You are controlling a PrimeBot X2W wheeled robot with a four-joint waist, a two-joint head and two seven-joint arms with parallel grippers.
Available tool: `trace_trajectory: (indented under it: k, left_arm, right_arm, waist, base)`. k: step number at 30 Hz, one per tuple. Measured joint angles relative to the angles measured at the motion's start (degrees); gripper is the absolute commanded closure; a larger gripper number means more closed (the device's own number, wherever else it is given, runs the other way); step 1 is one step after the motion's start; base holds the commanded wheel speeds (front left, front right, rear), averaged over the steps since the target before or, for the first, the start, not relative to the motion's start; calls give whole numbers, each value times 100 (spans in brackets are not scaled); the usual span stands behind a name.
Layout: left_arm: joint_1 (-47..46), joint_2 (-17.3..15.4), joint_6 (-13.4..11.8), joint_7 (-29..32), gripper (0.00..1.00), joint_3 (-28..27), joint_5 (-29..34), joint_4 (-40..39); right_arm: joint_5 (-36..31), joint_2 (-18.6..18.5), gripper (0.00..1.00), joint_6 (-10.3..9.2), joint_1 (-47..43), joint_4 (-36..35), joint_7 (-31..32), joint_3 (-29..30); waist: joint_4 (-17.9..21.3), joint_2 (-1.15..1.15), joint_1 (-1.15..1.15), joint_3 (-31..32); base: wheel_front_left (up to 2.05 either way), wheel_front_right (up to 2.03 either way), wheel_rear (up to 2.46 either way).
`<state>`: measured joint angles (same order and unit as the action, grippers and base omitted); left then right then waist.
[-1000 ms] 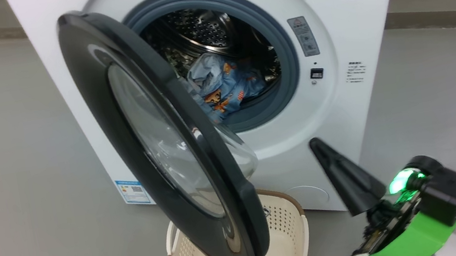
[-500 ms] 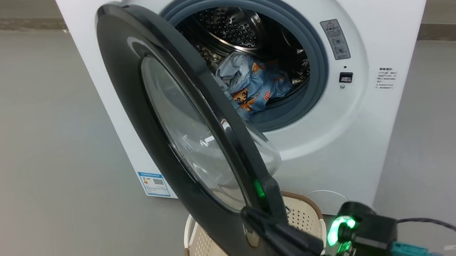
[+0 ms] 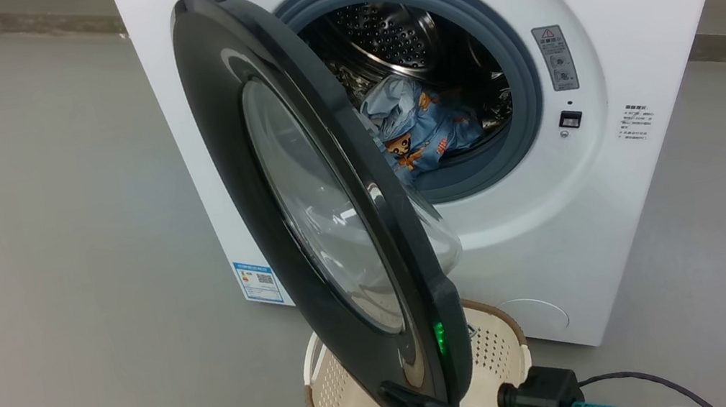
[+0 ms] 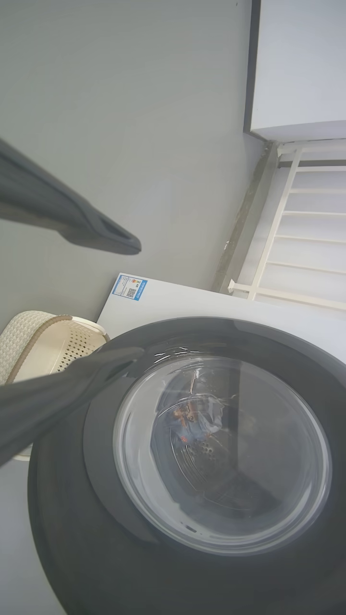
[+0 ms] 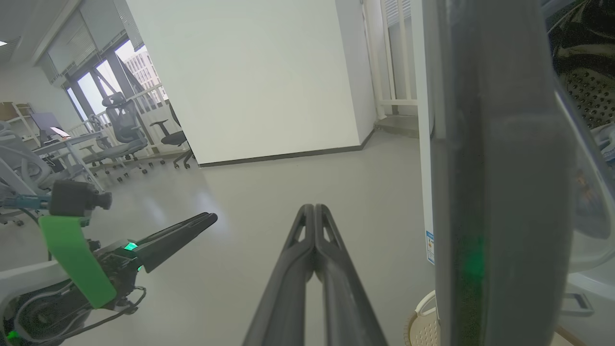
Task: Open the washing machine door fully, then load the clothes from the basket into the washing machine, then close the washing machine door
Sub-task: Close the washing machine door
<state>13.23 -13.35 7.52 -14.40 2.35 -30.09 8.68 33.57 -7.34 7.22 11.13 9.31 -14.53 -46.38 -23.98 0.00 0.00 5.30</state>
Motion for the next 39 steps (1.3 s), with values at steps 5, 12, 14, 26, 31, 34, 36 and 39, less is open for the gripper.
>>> trace_trajectory:
  k: [5, 12, 14, 26, 31, 34, 36, 39]
  left_arm:
    - [-3, 2, -1, 0, 0, 18, -7, 0]
    - [-8, 14, -1, 0, 0, 52, -10, 0]
    - [-9, 15, 0, 0, 0, 56, -11, 0]
    - [-79, 38, 0, 0, 0, 96, -51, 0]
    - [-201, 62, 0, 0, 0, 114, -51, -27]
    - [-310, 122, 0, 0, 0, 144, -51, -42]
    - [-380, 170, 0, 0, 0, 185, -51, -55]
    - [-458, 209, -1, 0, 0, 249, -51, -85]
  right_arm:
    - [137, 25, 100, 0, 75, 382, 0, 25]
    - [176, 103, 100, 0, 164, 758, 0, 171]
    - [176, 111, 100, 0, 164, 802, 0, 202]
    - [141, 149, 100, 21, 169, 1058, 0, 632]
    - [101, 94, 100, 27, 266, 1079, 2, 911]
    - [76, 0, 100, 27, 353, 1084, 5, 1105]
    - [68, -53, 100, 27, 411, 1085, 5, 1232]
    - [59, -112, 100, 27, 514, 1084, 5, 1402]
  waist:
    - [-42, 0, 0, -46]
    - [-89, 0, 0, -150]
    - [-95, 0, 0, -165]
    - [-106, 0, 0, -357]
    - [-71, 0, 0, -467]
    - [-47, 0, 0, -560]
    - [-30, 0, 0, -623]
    - [0, 0, 0, -724]
  base:
    - [0, 0, 0]
    - [0, 0, 0]
    - [0, 0, 0]
    - [0, 0, 0]
    - [0, 0, 0]
    - [0, 0, 0]
    - [0, 0, 0]
    - [0, 0, 0]
